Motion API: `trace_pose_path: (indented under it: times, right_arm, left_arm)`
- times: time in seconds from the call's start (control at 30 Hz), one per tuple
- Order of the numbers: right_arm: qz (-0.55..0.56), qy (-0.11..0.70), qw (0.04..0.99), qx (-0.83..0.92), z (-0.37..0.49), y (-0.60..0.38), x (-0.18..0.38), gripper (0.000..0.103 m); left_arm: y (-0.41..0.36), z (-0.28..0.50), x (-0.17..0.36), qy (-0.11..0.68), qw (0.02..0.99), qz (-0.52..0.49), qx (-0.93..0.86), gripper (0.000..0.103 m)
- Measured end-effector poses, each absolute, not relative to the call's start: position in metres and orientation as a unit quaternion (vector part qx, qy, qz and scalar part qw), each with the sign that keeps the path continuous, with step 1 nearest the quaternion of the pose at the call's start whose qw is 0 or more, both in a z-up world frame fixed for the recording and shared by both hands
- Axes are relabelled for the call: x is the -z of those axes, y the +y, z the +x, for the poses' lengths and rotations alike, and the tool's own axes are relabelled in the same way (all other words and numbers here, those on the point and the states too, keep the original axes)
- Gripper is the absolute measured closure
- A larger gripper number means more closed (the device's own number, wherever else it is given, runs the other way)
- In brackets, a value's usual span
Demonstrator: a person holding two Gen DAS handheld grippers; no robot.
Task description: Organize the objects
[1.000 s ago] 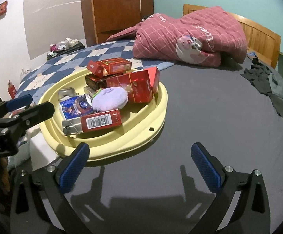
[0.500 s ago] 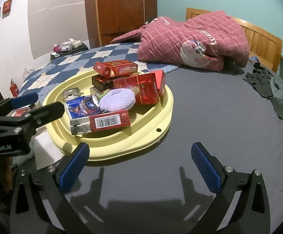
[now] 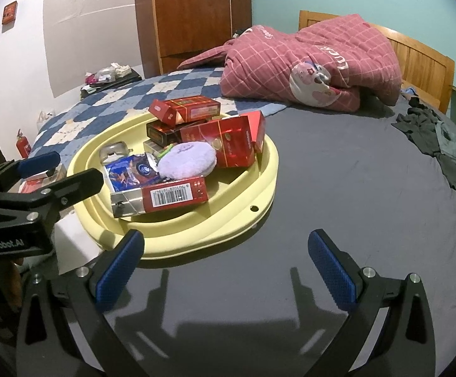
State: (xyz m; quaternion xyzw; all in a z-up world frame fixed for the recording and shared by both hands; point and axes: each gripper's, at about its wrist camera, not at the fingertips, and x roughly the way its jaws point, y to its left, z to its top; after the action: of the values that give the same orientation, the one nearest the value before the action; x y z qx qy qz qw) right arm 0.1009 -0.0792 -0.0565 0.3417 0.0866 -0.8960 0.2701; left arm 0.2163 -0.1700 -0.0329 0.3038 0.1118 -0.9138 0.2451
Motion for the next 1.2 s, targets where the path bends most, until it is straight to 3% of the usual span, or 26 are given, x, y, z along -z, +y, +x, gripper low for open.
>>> trace_pose_path:
  times: [1.2]
  right_arm:
    - [0.349, 0.086, 0.271, 0.893, 0.099, -0.078, 0.062, 0.0]
  left_arm:
    - [-0.179, 0.219, 0.035, 0.111, 0.242, 0.306, 0.914, 0.0]
